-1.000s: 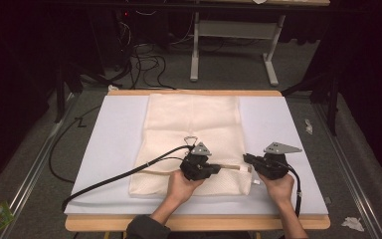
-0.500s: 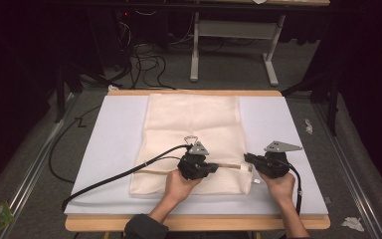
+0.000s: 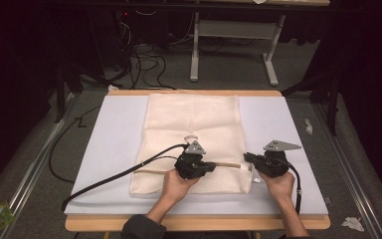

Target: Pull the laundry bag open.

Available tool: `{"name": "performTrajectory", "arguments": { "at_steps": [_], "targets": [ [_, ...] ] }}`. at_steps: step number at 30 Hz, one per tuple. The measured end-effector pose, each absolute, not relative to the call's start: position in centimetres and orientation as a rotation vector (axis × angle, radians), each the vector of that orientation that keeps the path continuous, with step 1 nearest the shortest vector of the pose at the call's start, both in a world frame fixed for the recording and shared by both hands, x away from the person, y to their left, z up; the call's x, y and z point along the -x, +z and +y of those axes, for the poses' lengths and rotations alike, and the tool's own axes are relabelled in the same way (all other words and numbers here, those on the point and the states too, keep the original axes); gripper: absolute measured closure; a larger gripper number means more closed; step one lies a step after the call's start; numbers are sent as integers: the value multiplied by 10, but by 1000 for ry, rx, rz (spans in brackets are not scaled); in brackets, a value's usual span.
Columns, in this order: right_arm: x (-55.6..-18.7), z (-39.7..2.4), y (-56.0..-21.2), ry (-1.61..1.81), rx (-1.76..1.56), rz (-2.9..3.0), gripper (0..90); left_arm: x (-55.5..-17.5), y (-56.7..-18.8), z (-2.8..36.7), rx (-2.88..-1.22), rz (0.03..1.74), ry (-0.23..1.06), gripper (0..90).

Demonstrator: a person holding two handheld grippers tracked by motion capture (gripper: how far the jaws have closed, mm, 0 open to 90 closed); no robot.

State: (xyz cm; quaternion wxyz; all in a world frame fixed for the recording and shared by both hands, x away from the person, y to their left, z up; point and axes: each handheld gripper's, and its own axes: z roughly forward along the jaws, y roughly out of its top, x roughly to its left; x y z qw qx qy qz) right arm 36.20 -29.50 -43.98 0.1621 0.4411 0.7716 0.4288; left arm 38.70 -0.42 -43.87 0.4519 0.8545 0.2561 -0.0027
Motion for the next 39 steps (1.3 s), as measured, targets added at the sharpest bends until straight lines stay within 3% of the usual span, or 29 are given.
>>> {"name": "performTrajectory", "arguments": {
  "at_steps": [39],
  "targets": [
    [-361, -297, -447, 1203, -1283, 2188, 892, -390, -441, 29, -2041, 689, -11, 870]
  ]
}}
